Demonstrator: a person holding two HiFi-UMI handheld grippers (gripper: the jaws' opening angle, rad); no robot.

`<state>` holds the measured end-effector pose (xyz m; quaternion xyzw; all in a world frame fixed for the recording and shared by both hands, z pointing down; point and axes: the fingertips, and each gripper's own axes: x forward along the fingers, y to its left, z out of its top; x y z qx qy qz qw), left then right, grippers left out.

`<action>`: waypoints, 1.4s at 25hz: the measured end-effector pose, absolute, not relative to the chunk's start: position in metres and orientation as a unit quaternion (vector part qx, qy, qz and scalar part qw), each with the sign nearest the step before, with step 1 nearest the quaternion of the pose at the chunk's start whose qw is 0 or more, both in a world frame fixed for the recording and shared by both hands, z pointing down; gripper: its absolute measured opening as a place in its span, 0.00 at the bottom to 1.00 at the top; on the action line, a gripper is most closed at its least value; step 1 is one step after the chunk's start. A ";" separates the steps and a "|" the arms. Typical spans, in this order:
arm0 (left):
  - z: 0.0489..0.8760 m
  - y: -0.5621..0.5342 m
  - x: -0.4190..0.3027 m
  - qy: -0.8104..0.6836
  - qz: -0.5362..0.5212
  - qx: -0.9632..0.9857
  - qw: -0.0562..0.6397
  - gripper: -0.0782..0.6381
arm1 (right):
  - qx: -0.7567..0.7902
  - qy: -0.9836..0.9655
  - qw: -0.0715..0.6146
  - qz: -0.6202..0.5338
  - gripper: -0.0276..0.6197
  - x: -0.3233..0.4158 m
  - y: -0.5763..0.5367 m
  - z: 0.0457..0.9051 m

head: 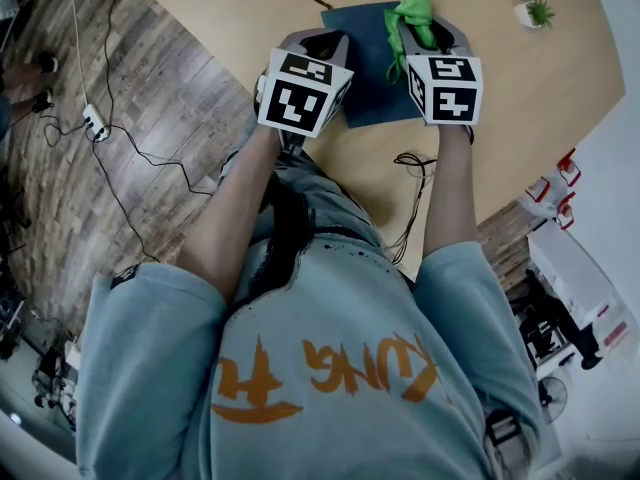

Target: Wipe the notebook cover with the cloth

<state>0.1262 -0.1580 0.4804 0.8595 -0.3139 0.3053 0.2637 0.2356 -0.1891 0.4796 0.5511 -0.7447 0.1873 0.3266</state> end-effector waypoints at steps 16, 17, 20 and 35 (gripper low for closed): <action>0.471 -0.147 0.122 -0.316 0.297 0.864 0.257 0.13 | 0.554 -0.741 0.326 0.192 0.23 0.236 -0.147 0.478; 0.471 -0.146 0.122 -0.315 0.297 0.864 0.257 0.13 | 0.556 -0.740 0.325 0.193 0.23 0.236 -0.144 0.478; 0.470 -0.142 0.123 -0.313 0.296 0.866 0.256 0.13 | 0.559 -0.738 0.323 0.196 0.23 0.237 -0.134 0.478; 0.467 -0.121 0.119 -0.306 0.292 0.869 0.255 0.13 | 0.571 -0.728 0.319 0.206 0.23 0.236 -0.091 0.478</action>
